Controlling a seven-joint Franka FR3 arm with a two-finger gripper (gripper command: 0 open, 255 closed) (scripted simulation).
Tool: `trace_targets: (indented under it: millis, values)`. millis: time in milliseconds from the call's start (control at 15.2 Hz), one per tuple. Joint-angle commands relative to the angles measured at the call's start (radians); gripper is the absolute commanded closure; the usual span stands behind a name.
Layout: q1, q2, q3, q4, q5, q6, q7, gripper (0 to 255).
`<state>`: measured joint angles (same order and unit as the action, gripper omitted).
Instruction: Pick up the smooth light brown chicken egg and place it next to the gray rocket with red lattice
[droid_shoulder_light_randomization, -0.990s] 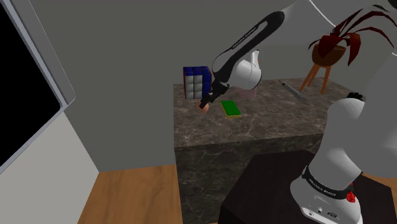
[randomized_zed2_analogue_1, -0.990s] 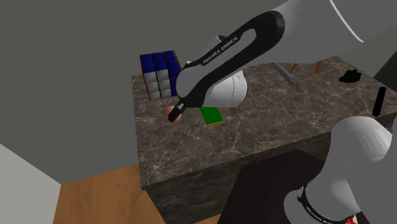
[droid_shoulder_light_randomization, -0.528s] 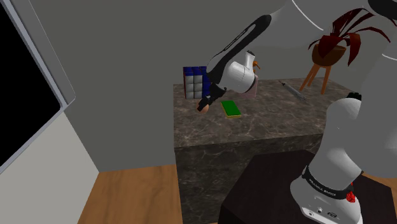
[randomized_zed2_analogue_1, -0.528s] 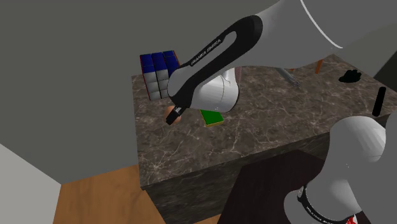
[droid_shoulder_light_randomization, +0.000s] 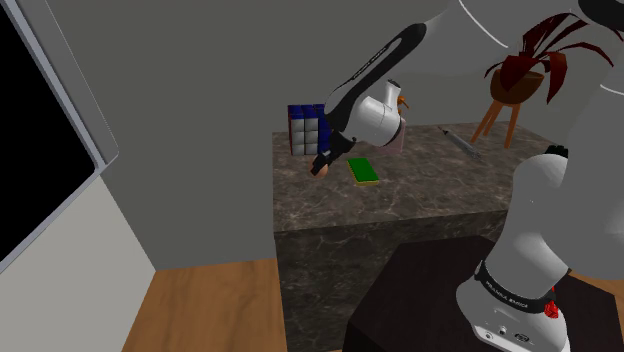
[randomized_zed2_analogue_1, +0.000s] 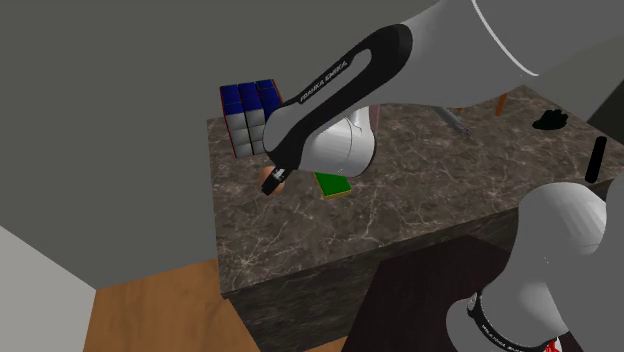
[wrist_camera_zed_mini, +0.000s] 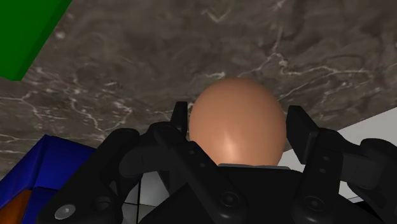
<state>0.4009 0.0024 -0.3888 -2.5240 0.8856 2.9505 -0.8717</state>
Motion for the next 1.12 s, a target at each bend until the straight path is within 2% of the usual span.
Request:
trace_targets:
  millis: [0,264,660,1056]
  values:
    - [0.0,0.001,0.0,0.0,0.0,0.0,0.0,255]
    - [0.0,0.0,0.0,-0.001,-0.001,0.0,0.001,255]
    - [-0.036,-0.088,0.002,-0.023,-0.265,-0.04,0.223,255]
    - [-0.099,-0.163,0.039,-0.018,-0.446,-0.105,0.378,255]
